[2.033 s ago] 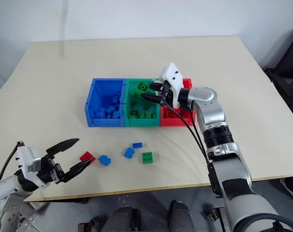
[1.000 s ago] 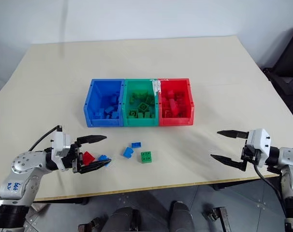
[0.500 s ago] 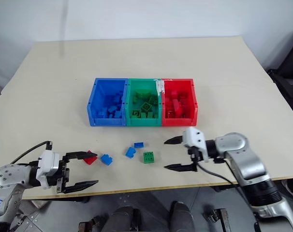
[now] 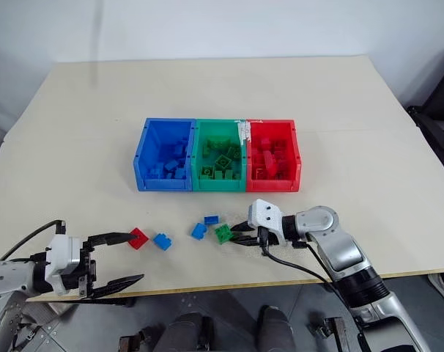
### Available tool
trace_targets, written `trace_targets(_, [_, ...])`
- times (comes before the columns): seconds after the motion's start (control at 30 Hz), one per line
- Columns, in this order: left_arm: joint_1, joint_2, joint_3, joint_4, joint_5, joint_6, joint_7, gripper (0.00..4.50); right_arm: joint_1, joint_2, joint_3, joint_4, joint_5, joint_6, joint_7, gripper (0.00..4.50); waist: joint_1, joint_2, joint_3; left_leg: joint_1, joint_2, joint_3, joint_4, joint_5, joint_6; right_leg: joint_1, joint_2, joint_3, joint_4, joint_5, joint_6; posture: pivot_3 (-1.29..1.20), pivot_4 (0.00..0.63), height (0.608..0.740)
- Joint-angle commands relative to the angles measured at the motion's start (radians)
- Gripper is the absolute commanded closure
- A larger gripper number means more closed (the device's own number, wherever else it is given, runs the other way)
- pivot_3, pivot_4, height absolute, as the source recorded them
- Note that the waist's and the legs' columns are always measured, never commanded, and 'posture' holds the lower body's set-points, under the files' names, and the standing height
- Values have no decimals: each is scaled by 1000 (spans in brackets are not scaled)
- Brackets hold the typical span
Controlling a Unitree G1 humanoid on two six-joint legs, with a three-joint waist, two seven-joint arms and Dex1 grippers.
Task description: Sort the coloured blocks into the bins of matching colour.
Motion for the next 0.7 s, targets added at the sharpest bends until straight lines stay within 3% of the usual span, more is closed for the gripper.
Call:
trace_targets(0.03, [21,-9,31,-39,-21,-17,10,0,-7,-23,-28,-8,39,-42,55,4142,0,0,0,0,0,0,0,0,0,0,0,0,0,0,0,0,150,740])
trace_targets(0.17, [24,-14,32,-38,-18,-23,19,0,-31,-34,-43,26,46,-31,73,4142,0,0,0,0,0,0,0,0,0,0,0,0,0,0,0,0,150,740])
trace_targets(0.2, [22,-16,29,-41,-17,-22,22,0,-36,-41,-40,24,55,-31,98,3970,0,0,0,0,0,0,0,0,0,0,0,0,0,0,0,0,150,740])
trace_targets(0.27, [17,-19,22,-48,-17,-20,25,0,-57,-28,-42,38,62,-36,109,3510,-1,0,0,0,0,0,0,0,0,0,0,0,0,0,0,0,150,740])
trace_targets(0.43, [12,-16,12,-56,-16,-14,22,0,-96,-2,-13,64,43,-66,129,1832,-1,0,0,0,0,0,0,0,0,0,0,0,0,0,0,0,150,740])
trace_targets(0.7, [1,-18,-1,-71,-13,-3,34,0,-157,81,74,162,-30,-132,140,1832,-3,0,0,0,0,0,0,0,0,0,0,0,0,0,0,0,150,740])
